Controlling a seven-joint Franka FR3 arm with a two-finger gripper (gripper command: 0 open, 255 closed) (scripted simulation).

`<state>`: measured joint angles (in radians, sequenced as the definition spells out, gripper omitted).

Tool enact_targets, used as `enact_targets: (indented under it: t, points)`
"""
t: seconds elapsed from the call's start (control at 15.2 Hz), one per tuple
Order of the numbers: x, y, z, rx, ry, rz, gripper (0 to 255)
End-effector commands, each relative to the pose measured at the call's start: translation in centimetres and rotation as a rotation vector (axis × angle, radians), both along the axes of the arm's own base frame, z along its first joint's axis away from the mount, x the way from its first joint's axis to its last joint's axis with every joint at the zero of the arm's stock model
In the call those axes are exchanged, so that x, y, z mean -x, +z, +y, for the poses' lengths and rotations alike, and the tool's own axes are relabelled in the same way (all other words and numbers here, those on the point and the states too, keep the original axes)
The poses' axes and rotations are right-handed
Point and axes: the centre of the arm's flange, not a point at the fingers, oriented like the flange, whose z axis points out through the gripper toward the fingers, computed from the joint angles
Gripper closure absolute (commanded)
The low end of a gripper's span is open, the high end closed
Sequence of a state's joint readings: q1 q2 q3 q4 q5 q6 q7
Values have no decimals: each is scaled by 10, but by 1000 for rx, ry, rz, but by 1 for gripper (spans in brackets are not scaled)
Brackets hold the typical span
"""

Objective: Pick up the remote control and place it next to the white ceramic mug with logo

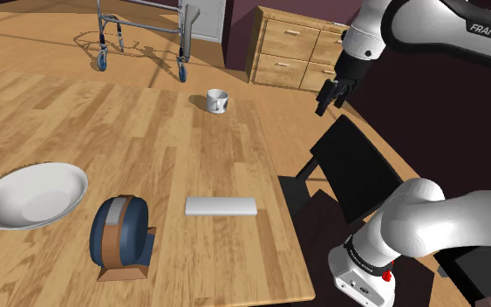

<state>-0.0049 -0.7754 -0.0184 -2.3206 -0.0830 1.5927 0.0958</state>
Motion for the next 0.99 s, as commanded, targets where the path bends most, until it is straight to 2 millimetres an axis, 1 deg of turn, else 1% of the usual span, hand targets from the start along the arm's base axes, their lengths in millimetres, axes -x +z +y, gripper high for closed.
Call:
enact_targets:
  t: [0.0,0.46,0.92]
  points:
    - [0,0,0,0,0,0,0]
    - [-39,-56,60,-7,192,15,0]
    - [-65,-111,127,-13,384,30,0]
